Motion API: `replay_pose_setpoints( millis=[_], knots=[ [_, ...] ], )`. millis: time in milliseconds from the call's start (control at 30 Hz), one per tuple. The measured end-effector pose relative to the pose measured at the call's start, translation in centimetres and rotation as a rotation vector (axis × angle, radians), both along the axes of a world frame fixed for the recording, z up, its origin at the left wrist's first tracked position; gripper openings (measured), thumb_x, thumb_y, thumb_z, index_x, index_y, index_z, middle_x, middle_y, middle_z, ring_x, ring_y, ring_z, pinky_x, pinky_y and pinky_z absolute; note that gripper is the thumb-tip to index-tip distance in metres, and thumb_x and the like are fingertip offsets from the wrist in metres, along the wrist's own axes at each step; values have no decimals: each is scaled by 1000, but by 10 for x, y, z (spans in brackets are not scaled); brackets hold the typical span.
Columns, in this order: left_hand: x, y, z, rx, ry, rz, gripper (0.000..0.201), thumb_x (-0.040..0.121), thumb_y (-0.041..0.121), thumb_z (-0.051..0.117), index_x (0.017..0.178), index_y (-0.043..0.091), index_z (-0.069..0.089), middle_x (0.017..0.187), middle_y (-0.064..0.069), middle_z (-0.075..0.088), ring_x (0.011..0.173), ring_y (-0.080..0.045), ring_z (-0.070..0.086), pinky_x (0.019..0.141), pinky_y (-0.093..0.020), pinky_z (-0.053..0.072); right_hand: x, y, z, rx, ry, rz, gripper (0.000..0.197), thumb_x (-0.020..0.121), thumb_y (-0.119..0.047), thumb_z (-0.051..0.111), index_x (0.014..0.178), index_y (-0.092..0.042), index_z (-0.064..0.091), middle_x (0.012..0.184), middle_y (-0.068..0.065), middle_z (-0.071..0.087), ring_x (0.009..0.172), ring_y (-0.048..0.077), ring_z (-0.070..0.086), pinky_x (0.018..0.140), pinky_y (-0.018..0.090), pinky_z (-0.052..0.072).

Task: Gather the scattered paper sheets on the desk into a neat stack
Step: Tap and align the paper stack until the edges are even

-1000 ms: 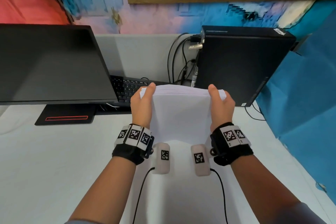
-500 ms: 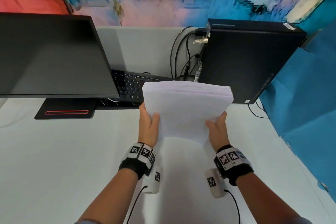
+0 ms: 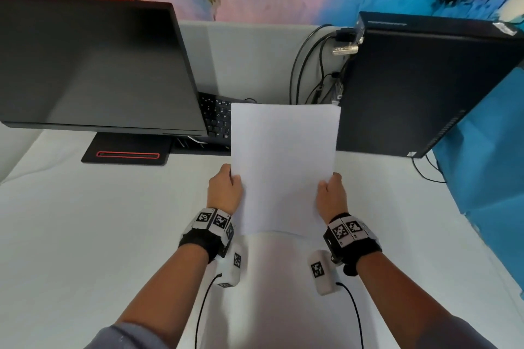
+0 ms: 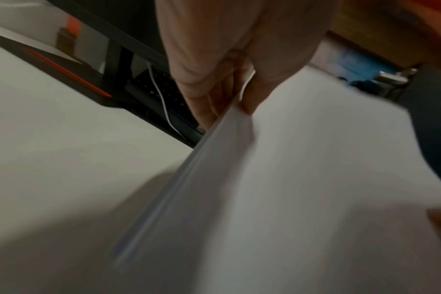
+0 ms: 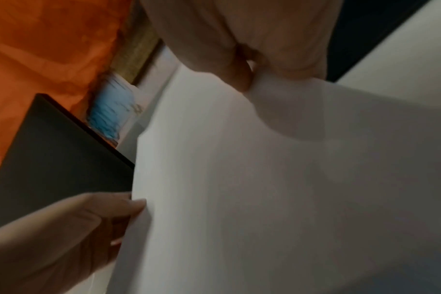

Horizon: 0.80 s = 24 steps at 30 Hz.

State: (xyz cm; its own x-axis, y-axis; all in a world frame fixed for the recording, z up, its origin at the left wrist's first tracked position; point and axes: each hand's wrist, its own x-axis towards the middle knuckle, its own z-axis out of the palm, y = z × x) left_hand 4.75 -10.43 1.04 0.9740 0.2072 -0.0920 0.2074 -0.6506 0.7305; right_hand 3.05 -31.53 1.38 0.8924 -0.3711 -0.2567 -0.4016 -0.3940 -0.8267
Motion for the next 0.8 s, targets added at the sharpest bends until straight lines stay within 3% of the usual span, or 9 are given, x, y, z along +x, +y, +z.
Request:
replay_pose_setpoints(
  millis=[67, 167, 233, 267, 333, 400, 500, 667, 800],
  knots=[
    [2, 21, -4, 84, 139, -6, 16, 93, 6, 42, 77, 5, 41, 66, -2, 44, 71, -23, 45, 58, -27, 30, 3, 16, -10, 58, 142, -61, 26, 99, -3, 32, 121, 10, 37, 119, 28, 52, 113, 37, 51, 83, 33, 37],
    [-1, 42, -14, 171, 361, -36, 13, 90, 5, 43, 79, 5, 49, 89, -16, 60, 82, -30, 53, 68, -29, 37, 2, 35, -30, 130, 360, -48, 36, 98, -1, 32, 132, 8, 41, 137, 22, 47, 120, 24, 50, 97, 28, 36],
    [-3, 51, -23, 190, 489, -36, 19, 89, 5, 44, 96, -2, 60, 104, -20, 64, 97, -35, 59, 73, -33, 43, 4, 43, -37, 157, 475, -39, 36, 98, -4, 34, 131, 7, 45, 135, 22, 49, 97, 14, 53, 70, 14, 37],
    [-3, 55, -28, 193, 549, -37, 23, 89, 5, 45, 102, -5, 61, 109, -20, 64, 102, -35, 60, 77, -35, 46, 3, 47, -40, 79, 494, 24, 38, 98, -6, 34, 131, 8, 45, 135, 24, 49, 99, 15, 54, 58, 12, 29],
    [-2, 60, -34, 201, 633, -45, 28, 89, 6, 46, 110, -5, 61, 116, -21, 63, 109, -35, 59, 84, -35, 48, 5, 51, -47, -74, 560, 157, 39, 97, -9, 36, 130, 8, 46, 134, 25, 49, 119, 28, 52, 52, 14, 24],
    [2, 64, -36, 195, 668, -54, 28, 90, 6, 47, 110, -5, 62, 118, -22, 63, 110, -35, 59, 85, -33, 47, 8, 57, -44, -111, 604, 173, 39, 97, -10, 37, 130, 8, 47, 134, 24, 50, 124, 33, 48, 60, 21, 35],
    [7, 65, -36, 210, 702, -44, 19, 90, 9, 50, 94, -3, 65, 115, -21, 65, 109, -34, 61, 82, -31, 47, 10, 59, -40, -182, 633, 181, 39, 97, -10, 36, 131, 7, 46, 135, 24, 49, 125, 33, 47, 92, 31, 42],
    [9, 68, -34, 203, 695, 19, 30, 88, 21, 58, 104, -3, 64, 112, -18, 66, 103, -31, 63, 71, -26, 44, 9, 60, -38, -210, 648, 119, 43, 94, -10, 46, 134, 8, 41, 139, 24, 46, 127, 35, 47, 99, 32, 40],
    [4, 77, -36, 153, 591, -35, 53, 85, 28, 65, 129, 2, 49, 126, -14, 58, 115, -31, 57, 92, -33, 47, 1, 48, -43, -231, 420, 230, 57, 91, -19, 54, 141, -1, 33, 143, 18, 34, 132, 33, 36, 107, 39, 33]
  ],
)
